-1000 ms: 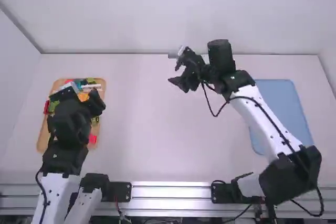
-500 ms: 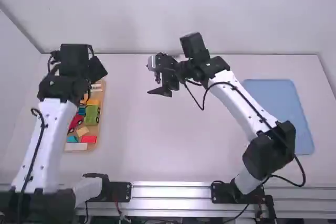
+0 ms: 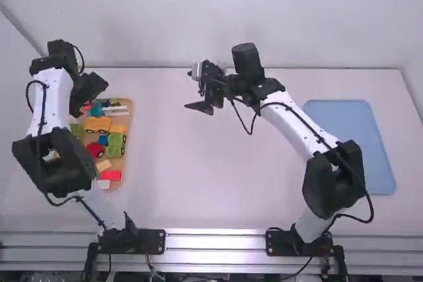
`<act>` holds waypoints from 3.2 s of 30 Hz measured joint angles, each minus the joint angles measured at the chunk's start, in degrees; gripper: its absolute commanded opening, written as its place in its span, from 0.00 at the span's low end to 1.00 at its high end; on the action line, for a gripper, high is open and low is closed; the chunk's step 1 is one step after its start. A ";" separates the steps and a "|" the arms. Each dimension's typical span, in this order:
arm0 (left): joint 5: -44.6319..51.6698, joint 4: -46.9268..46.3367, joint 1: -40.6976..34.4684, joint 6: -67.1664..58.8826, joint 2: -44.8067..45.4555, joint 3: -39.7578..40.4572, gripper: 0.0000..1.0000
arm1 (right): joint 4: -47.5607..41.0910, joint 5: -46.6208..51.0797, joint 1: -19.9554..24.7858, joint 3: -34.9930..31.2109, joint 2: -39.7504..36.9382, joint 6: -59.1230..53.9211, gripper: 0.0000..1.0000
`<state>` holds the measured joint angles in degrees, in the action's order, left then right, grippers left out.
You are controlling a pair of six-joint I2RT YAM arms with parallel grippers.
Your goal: Assemble lego blocks to make yellow taxi
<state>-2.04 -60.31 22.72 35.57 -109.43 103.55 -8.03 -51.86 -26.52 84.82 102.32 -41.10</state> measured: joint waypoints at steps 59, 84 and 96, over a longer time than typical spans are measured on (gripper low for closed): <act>-5.01 27.08 2.25 23.12 -9.86 -18.97 0.83 | 5.01 10.05 3.06 -5.49 0.00 3.39 0.98; -3.93 17.22 2.29 18.16 -13.07 -14.73 0.25 | 4.92 10.03 3.06 -5.51 0.02 3.41 0.98; -7.06 15.82 -2.14 5.60 13.84 -19.52 0.18 | 0.48 0.33 2.82 -5.51 -0.13 3.30 0.98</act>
<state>-9.10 -44.49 20.58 41.17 -95.59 84.03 -7.55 -51.53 -23.70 79.31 102.19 -37.80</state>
